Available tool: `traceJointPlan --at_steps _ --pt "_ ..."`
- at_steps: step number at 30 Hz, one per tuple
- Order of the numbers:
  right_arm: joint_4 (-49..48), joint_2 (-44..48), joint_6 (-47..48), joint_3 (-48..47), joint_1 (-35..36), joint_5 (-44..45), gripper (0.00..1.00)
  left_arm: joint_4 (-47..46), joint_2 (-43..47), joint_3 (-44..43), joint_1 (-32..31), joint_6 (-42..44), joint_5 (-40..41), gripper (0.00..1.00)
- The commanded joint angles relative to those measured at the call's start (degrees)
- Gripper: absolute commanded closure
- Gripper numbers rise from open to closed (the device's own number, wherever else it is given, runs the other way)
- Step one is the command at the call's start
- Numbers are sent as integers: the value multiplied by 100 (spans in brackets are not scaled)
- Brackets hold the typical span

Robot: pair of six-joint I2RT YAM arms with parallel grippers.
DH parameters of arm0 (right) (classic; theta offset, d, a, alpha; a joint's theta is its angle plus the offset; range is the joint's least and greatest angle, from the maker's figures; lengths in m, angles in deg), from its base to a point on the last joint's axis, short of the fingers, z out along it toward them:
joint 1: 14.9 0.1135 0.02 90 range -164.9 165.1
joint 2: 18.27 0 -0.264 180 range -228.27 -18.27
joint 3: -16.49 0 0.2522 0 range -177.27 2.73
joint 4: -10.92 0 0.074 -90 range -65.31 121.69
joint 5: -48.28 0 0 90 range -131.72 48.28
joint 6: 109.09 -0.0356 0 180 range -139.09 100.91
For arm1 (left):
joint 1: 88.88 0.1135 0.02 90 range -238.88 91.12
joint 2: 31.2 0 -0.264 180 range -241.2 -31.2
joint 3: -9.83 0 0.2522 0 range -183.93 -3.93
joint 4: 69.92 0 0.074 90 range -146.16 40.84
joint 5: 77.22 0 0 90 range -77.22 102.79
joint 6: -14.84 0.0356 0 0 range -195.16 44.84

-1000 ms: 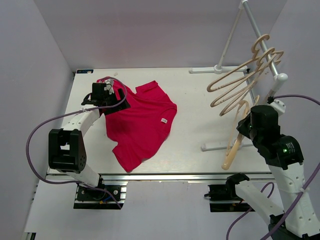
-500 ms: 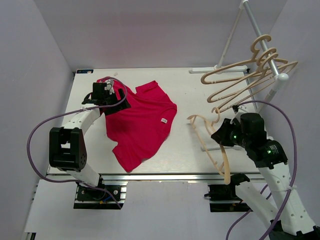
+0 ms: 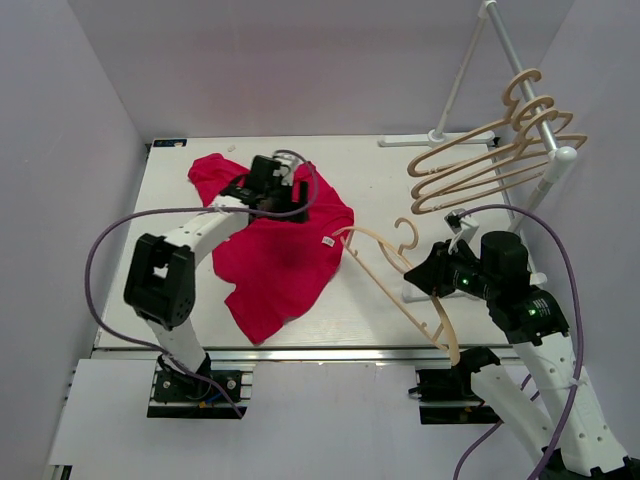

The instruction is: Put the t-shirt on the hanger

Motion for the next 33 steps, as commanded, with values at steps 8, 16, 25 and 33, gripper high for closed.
traceJointPlan --at_steps 8,16,25,33 --pt "-1414 -415 -679 -53 22 1378 100 -30 -1738 -1646 -984 2131 1227 13" --pt "-1511 -609 -820 -79 22 1836 100 -486 -2215 -1938 -1142 2439 921 13" --pt "-1546 -679 -864 17 22 1905 100 -840 -2460 -2025 -1291 2571 763 13" --pt "-1494 -627 -873 26 14 1792 100 -857 -3005 -2483 -1414 2623 1184 24"
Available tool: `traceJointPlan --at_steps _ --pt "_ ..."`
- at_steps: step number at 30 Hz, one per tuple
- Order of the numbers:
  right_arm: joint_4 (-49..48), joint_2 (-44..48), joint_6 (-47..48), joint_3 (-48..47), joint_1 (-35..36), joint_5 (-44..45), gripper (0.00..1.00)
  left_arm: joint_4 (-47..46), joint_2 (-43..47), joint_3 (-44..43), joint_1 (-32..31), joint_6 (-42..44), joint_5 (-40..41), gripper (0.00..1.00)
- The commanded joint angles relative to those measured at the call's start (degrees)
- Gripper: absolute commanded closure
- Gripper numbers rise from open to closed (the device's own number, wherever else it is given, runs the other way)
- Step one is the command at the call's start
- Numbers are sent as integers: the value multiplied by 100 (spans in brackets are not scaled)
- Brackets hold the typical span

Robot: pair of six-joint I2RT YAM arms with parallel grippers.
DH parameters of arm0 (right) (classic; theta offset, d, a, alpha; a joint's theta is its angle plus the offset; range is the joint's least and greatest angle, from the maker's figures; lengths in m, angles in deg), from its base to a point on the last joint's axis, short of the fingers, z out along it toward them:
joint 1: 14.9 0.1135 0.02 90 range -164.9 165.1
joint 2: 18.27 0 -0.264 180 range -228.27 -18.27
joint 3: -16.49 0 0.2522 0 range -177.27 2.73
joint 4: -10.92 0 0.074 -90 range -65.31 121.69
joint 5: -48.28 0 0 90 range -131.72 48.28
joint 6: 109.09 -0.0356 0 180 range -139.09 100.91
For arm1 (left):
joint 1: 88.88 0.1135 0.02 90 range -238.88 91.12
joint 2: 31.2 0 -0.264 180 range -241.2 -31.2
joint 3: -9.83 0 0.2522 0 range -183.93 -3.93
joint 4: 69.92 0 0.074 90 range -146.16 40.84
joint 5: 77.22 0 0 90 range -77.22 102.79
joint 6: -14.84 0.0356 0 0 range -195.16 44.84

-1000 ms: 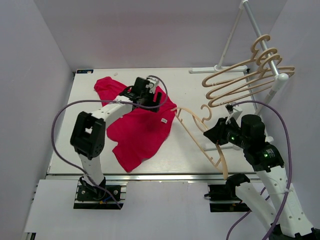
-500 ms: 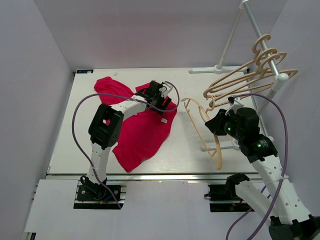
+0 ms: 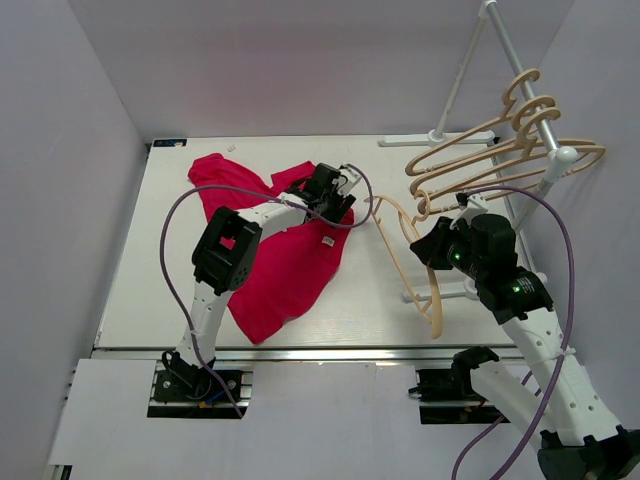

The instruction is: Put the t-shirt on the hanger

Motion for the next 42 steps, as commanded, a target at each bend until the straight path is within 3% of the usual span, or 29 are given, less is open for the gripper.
traceJointPlan --at_steps 1,10,13,16,17,18,23,30,36,42 --pt "-265 117 -23 -20 18 -51 100 35 -127 -323 -37 79 168 26" --pt "-142 214 83 6 18 -313 100 -52 -163 -509 -46 79 361 47" --pt "-230 178 179 147 9 -709 100 -210 -101 -438 -46 97 405 61" --pt "-353 213 223 296 9 -938 100 -193 -197 -552 -46 123 431 84" --pt "-388 213 224 323 9 -965 100 -176 -215 -570 -46 115 449 96" --pt "-397 213 232 375 18 -1034 100 -175 -224 -587 -46 132 466 100" --pt "-625 20 259 613 18 -1457 100 -377 -84 -386 -46 185 379 100" --pt "-529 64 118 666 18 -736 100 -842 574 361 -46 273 71 100" --pt "-1441 -76 -145 1149 18 -1385 100 -1203 1120 871 -46 211 -43 100" --pt "-1697 -103 -277 1351 18 -1360 100 -1178 1182 819 -46 132 264 100"
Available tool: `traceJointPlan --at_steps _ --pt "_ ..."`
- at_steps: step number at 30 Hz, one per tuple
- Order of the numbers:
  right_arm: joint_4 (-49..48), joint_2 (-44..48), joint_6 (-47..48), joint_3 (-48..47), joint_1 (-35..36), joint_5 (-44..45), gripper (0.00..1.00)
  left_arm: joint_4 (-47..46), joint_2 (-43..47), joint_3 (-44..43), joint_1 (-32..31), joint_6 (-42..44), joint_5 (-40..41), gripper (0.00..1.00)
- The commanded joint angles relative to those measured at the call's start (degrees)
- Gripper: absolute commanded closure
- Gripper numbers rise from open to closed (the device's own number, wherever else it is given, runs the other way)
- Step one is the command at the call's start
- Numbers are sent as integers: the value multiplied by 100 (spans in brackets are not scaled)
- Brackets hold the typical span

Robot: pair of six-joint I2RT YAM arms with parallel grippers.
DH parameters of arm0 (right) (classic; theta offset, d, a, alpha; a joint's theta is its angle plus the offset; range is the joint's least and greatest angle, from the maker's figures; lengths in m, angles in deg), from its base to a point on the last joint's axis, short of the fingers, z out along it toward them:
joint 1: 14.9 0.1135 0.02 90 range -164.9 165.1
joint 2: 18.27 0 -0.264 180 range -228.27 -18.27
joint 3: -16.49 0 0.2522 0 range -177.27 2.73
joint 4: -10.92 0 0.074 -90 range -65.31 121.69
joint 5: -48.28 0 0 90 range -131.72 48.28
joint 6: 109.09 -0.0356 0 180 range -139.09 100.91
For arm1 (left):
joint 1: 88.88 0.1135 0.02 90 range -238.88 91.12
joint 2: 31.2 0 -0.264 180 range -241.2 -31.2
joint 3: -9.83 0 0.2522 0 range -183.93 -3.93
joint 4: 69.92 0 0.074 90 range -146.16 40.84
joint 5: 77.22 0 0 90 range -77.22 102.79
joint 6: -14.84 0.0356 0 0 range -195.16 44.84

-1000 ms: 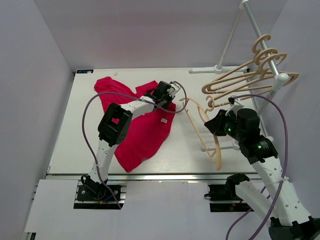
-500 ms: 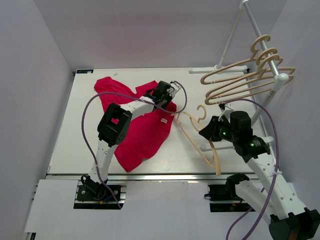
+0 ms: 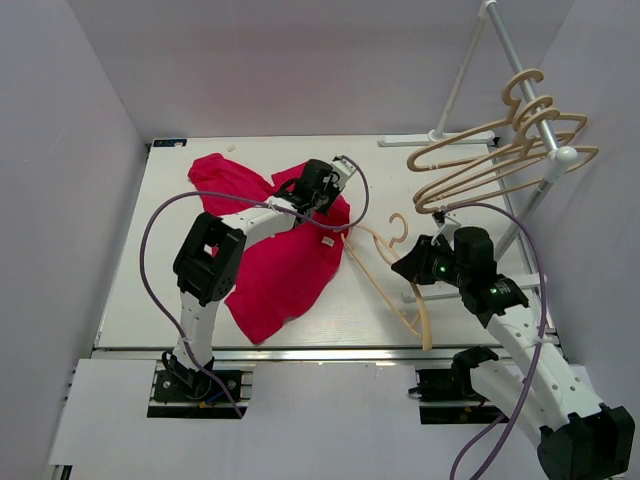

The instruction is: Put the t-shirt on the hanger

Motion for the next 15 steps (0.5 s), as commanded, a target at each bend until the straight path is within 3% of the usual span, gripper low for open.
traceJointPlan --at_steps 1,11,15 --pt "-661 111 -155 88 9 -191 100 -130 334 -51 -37 -97 122 100" --pt "-2427 -108 -910 755 35 307 100 72 299 -253 -37 -247 -18 100" --pt "-3628 -266 -1139 1151 53 538 100 63 351 -253 -37 -404 -27 100"
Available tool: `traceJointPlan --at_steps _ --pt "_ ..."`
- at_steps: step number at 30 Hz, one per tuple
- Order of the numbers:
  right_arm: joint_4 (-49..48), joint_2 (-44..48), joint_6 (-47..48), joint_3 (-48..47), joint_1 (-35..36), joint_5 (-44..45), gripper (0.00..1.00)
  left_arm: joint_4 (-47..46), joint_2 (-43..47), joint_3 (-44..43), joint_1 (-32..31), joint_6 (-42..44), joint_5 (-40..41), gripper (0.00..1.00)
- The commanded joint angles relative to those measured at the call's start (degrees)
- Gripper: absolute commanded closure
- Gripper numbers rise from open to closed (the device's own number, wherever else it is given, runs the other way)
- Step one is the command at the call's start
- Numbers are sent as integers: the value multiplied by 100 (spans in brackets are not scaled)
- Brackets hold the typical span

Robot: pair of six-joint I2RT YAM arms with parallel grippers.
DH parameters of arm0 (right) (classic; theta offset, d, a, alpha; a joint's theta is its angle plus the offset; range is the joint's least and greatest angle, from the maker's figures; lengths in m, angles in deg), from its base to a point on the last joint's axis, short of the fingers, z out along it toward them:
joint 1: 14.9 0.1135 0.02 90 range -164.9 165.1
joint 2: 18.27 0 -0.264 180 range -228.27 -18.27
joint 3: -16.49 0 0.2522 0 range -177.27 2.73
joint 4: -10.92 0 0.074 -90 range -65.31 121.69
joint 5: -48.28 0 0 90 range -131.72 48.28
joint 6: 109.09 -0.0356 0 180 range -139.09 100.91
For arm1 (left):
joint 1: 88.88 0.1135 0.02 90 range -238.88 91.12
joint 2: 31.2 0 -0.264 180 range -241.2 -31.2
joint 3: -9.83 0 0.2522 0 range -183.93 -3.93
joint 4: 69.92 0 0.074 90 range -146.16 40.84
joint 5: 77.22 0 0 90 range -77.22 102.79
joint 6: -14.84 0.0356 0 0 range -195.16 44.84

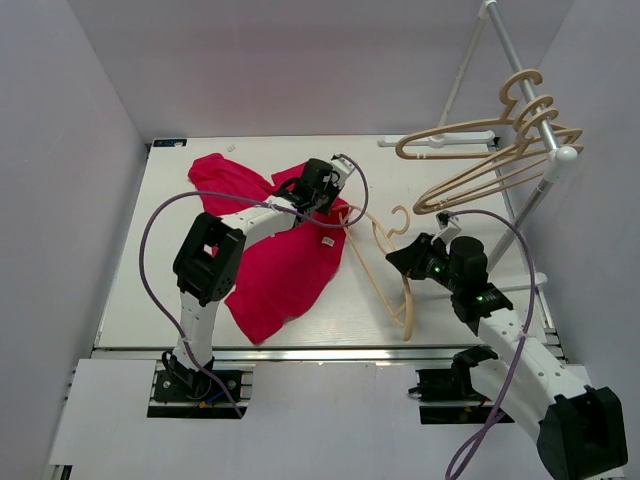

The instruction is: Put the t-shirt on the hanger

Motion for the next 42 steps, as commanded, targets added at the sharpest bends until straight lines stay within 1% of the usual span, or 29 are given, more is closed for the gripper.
traceJointPlan --at_steps 1,2,3,4,6,10,12,16,17,20,22,26,30,31,33,34,37,38,42 --pt "-1601 -172 -350 248 64 313 100 -20 316 -218 -37 -230 -12 100" --pt "-1725 -321 -455 293 82 339 100 -20 334 -219 -37 -257 -3 100" --pt "-2239 -383 -517 511 186 366 100 -29 334 -227 -37 -370 15 100" --pt "-2514 -462 -613 635 231 436 100 -29 334 -227 -37 -406 -37 100" --pt "-2893 -735 -851 785 319 506 100 -11 325 -262 -37 -555 -46 100" --pt "-3692 -1017 -974 1013 924 1041 100 -11 308 -280 -37 -784 -82 100" --pt "-3800 -1017 -1045 1058 1240 1191 100 6 299 -306 -37 -898 -20 100" --pt "-4274 -990 -1176 1339 1839 2349 100 33 351 -298 -37 -995 -55 100" --pt "-4527 -1095 -1194 1418 1892 2465 100 41 386 -272 -37 -995 -107 100" --pt "-4810 -1411 -1370 1471 2024 3001 100 6 615 -87 -37 -1004 -134 100" --pt "-5065 -1700 -1536 1506 2024 3186 100 -72 825 88 -37 -1188 -143 100" --pt "-5277 -2281 -1818 1340 2042 3249 100 -178 1106 343 -37 -1329 -143 100" --pt "-6066 -2923 -2020 1234 2042 2968 100 -372 1362 590 -37 -1408 -204 100" --pt "-6546 -3194 -2073 1243 2050 2915 100 -398 1388 651 -37 -1426 -257 100" --pt "-7146 -3485 -2143 1234 2050 2775 100 -415 1476 695 -37 -1417 -345 100" --pt "-7671 -3765 -2196 1190 2050 2618 100 -442 1494 713 -37 -1443 -371 100" --pt "-8465 -4319 -2196 1111 2059 2450 100 -416 1520 757 -37 -1505 -433 100" --pt "-8972 -4452 -2188 1059 2059 2406 100 -407 1529 774 -37 -1514 -398 100" --pt "-9679 -4883 -2109 883 2068 2037 100 -398 1608 862 -37 -1593 -337 100"
